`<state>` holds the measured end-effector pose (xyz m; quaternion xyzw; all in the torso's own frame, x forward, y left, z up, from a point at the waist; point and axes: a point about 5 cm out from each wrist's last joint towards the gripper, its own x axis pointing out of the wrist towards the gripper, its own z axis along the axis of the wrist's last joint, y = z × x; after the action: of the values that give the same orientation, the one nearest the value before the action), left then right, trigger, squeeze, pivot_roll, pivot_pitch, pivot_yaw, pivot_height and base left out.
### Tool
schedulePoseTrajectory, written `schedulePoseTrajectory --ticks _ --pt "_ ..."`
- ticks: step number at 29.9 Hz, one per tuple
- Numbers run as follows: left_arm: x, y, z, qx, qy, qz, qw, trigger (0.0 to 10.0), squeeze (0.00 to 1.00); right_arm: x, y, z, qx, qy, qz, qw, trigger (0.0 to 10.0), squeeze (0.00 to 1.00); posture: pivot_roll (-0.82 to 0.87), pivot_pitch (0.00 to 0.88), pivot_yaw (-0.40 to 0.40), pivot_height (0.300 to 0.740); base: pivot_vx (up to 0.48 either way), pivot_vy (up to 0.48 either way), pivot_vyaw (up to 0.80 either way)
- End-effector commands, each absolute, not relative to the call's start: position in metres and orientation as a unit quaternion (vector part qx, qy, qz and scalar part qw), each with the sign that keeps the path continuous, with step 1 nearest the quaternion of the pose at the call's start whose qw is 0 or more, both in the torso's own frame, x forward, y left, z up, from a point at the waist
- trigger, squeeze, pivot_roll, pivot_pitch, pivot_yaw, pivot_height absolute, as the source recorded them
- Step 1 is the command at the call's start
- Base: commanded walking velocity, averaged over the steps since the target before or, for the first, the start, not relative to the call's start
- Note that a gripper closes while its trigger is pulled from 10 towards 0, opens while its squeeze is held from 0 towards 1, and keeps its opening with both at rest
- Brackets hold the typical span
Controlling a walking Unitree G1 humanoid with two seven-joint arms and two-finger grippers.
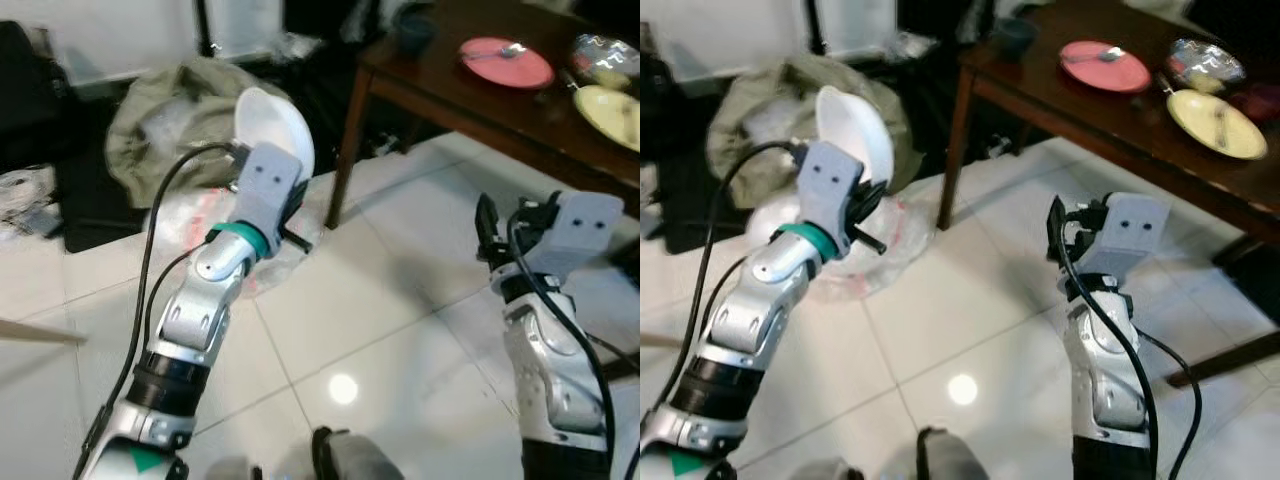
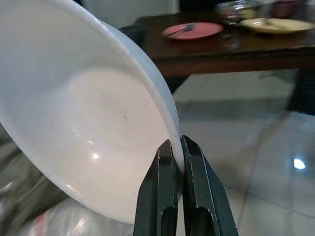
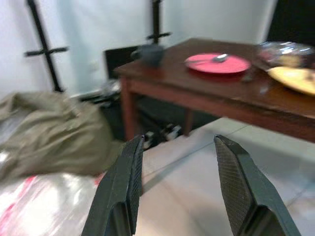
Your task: Setting the table
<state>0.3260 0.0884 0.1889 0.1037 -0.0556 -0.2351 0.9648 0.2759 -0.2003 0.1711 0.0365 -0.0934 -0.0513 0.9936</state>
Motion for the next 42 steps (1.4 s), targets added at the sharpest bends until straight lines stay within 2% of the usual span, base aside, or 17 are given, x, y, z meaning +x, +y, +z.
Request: schedulePoseTrajectory --ticks 1,33,42 --pt "0.3267 0.0885 0.1901 0.106 -0.06 -0.236 0.964 10.0 0.0 0.274 -0.2017 0.168 0.034 -0.087 -0.056 0.994 10.0 0.0 0.01 0.038 0.018 0.74 0.0 0.0 -0.8" --pt "0.3308 0.0834 0.1945 0.092 -0.07 -0.238 0.964 10.0 0.0 0.2731 -0.2036 0.1696 0.033 -0.088 -0.06 0.994 10.0 0.0 0.0 0.041 0.019 0.74 0.0 0.0 -0.8" --pt "0.3331 0.0848 0.1967 0.092 -0.083 -0.214 0.969 10.0 0.0 0.2737 -0.1969 0.1748 0.018 -0.101 -0.039 0.994 10.0 0.0 0.0 0.041 0.018 0.74 0.0 0.0 -0.05"
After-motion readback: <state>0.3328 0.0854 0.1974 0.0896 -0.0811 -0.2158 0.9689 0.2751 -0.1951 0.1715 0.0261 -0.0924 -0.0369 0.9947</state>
